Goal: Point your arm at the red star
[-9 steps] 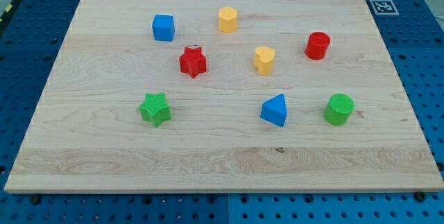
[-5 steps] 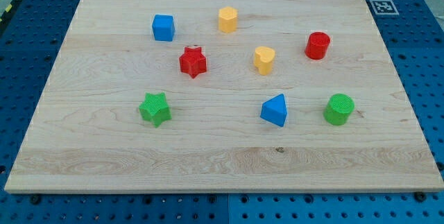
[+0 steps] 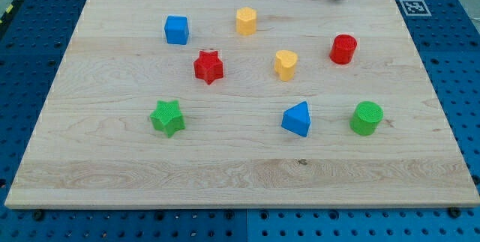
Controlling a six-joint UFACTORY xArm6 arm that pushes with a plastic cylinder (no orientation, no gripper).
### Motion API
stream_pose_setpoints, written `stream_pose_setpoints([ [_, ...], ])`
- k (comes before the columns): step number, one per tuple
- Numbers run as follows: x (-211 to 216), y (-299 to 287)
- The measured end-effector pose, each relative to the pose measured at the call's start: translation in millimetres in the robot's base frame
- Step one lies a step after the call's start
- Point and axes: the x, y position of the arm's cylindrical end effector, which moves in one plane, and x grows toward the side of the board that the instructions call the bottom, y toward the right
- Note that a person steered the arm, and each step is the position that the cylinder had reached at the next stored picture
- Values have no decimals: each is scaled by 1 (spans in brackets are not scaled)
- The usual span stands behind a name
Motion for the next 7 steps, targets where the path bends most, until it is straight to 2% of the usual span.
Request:
stream_pose_setpoints([
  [1, 27, -9],
  [2, 82, -10],
  [4, 90, -29],
  [5, 94, -67],
  [7, 148, -68],
])
